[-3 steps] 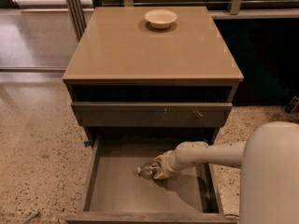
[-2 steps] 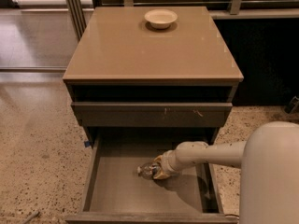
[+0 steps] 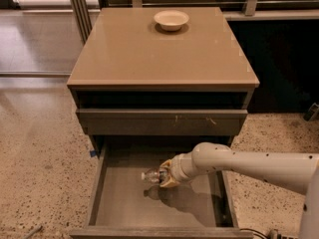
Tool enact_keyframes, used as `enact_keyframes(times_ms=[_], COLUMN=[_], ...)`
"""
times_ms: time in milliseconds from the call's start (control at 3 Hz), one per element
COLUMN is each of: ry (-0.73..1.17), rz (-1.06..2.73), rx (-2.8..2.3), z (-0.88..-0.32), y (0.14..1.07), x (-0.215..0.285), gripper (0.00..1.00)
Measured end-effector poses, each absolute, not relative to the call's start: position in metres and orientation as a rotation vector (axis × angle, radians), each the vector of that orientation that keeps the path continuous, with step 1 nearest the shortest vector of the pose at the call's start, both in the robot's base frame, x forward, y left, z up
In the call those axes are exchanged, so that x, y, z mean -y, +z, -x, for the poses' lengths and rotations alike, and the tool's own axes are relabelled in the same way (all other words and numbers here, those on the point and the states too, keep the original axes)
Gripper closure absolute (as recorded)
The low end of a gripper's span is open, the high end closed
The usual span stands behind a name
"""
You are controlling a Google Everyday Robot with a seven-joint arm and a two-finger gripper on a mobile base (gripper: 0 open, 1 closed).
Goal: Pick water bottle from middle drawer and place on counter
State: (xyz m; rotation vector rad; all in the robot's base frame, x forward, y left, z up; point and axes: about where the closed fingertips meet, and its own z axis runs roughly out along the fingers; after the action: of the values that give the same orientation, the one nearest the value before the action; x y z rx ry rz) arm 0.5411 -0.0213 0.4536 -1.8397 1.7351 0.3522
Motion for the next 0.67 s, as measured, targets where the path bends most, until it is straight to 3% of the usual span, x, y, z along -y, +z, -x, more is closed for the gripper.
enact_keyframes(times_ms=[667], ry=[0.262], rz=[1.912], rx=[-1.464], z=[-0.556], y=[0.627], x=[-0.017], gripper=[1.00])
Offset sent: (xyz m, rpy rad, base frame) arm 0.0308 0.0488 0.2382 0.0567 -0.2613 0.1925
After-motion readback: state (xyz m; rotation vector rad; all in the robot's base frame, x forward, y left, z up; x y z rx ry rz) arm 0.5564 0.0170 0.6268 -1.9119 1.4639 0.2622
